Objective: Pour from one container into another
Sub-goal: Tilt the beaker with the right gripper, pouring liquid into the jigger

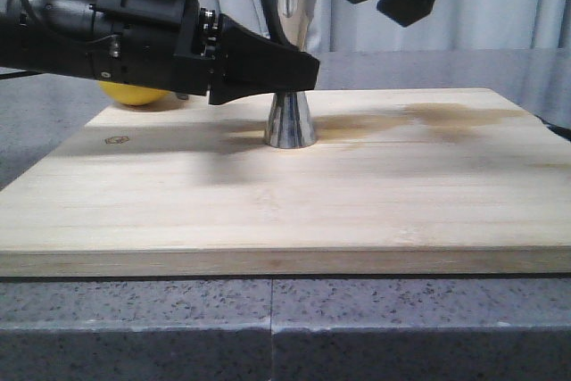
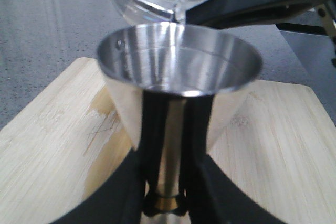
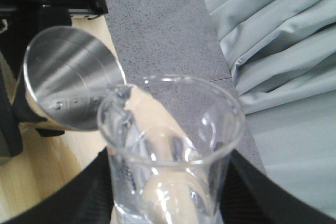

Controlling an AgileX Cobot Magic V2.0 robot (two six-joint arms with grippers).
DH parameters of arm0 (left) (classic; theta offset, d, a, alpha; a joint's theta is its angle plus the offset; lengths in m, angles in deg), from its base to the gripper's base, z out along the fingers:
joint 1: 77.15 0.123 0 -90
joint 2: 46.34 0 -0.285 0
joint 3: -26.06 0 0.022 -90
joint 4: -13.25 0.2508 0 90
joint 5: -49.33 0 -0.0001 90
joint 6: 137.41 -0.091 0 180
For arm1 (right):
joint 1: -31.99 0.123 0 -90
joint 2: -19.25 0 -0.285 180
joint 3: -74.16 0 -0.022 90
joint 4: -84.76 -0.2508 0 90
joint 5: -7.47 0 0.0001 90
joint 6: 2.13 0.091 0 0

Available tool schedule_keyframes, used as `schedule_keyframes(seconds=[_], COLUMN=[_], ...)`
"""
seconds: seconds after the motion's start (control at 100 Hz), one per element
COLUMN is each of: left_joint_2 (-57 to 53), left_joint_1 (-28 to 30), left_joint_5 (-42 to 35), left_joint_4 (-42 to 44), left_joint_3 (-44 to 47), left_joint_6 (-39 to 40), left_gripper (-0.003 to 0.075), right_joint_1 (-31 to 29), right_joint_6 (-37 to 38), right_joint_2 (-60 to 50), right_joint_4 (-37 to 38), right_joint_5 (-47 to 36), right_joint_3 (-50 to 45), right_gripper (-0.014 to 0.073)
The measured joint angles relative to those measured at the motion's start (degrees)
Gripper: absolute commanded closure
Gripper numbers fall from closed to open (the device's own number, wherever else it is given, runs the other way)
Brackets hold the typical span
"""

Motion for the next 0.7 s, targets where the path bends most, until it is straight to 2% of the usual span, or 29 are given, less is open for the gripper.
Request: schedule_keyframes(seconds=[0.7], left_joint_2=[0.0], left_joint_1=[0.0], left_joint_5=[0.0], left_joint_4=[0.0], left_joint_3=[0.0], left_joint_6=[0.0], left_gripper=[0.0596], right_joint_1=[0.12], right_joint_6=[0.0], right_joint_2=[0.0], right_joint_4=[7.51], right_joint_5=[-0.19], right_joint_3=[0.0], right_gripper=[0.0293])
